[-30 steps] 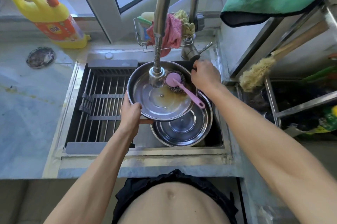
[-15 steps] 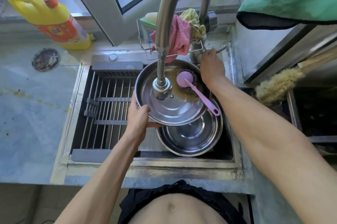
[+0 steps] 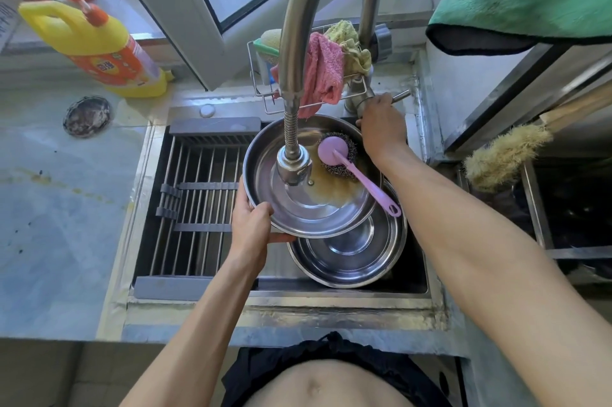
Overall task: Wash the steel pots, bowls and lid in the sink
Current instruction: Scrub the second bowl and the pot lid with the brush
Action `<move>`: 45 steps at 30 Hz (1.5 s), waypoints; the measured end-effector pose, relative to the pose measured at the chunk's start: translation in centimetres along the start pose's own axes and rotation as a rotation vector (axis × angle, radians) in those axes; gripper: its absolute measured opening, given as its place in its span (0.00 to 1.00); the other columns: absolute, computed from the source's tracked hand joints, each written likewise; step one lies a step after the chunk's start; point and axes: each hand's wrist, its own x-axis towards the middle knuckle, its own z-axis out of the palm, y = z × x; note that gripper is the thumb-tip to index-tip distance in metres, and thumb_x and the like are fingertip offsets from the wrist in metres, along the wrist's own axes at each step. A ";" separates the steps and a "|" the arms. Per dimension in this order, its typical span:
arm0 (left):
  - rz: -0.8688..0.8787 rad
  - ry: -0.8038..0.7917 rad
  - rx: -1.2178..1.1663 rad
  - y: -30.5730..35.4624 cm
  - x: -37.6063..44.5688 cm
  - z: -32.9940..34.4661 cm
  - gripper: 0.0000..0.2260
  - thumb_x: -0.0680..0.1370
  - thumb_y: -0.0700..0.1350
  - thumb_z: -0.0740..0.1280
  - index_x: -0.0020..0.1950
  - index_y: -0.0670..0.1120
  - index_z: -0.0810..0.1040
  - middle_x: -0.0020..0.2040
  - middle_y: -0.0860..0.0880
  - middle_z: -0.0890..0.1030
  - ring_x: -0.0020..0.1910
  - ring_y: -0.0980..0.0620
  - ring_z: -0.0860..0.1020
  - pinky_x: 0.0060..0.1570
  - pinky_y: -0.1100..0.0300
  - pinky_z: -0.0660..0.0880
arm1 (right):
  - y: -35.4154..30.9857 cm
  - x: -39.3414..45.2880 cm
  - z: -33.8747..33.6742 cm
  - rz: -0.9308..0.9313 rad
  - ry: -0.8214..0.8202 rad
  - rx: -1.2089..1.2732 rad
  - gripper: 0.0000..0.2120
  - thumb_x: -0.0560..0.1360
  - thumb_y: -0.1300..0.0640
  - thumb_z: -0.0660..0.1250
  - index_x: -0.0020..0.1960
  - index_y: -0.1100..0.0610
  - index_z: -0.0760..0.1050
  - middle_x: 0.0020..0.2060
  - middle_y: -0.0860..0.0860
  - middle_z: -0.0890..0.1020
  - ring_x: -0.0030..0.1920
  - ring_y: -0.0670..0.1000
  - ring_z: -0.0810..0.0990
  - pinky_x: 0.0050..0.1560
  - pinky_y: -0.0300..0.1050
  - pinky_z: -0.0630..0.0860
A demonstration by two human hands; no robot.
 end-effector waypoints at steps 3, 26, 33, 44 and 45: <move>-0.005 0.006 -0.006 0.0 -0.3 0.0 0.35 0.76 0.28 0.57 0.73 0.62 0.71 0.56 0.50 0.84 0.47 0.41 0.86 0.39 0.33 0.82 | 0.0 0.0 0.1 0.001 -0.003 0.013 0.17 0.82 0.60 0.61 0.66 0.71 0.68 0.58 0.63 0.74 0.51 0.60 0.81 0.45 0.49 0.77; 0.067 0.126 -0.065 -1.2 -1.1 -1.0 0.35 0.75 0.28 0.56 0.72 0.62 0.70 0.62 0.48 0.80 0.51 0.41 0.85 0.35 0.43 0.83 | 0.2 -14.2 -4.5 0.060 -0.275 0.431 0.25 0.76 0.39 0.65 0.63 0.56 0.71 0.52 0.56 0.78 0.50 0.60 0.79 0.49 0.55 0.78; 0.200 0.101 0.010 -0.5 -2.3 -1.3 0.33 0.74 0.32 0.61 0.72 0.63 0.69 0.60 0.54 0.80 0.57 0.47 0.82 0.43 0.36 0.83 | 0.5 -19.1 -4.7 0.041 -0.293 0.431 0.08 0.76 0.59 0.60 0.55 0.54 0.73 0.43 0.55 0.78 0.39 0.58 0.77 0.38 0.50 0.75; 0.312 0.042 0.360 0.6 -2.5 -3.3 0.36 0.76 0.33 0.56 0.77 0.64 0.61 0.56 0.51 0.80 0.48 0.45 0.83 0.33 0.39 0.83 | -2.7 -20.0 -4.7 -0.068 -0.391 0.339 0.13 0.80 0.51 0.57 0.55 0.49 0.80 0.47 0.56 0.81 0.48 0.61 0.80 0.41 0.47 0.71; 0.308 0.051 0.366 0.7 -2.3 -3.5 0.37 0.76 0.33 0.56 0.78 0.65 0.60 0.58 0.50 0.80 0.50 0.46 0.82 0.38 0.40 0.84 | -3.1 -20.5 -4.5 -0.092 -0.422 0.404 0.13 0.80 0.51 0.58 0.53 0.48 0.81 0.44 0.55 0.81 0.45 0.60 0.80 0.39 0.47 0.71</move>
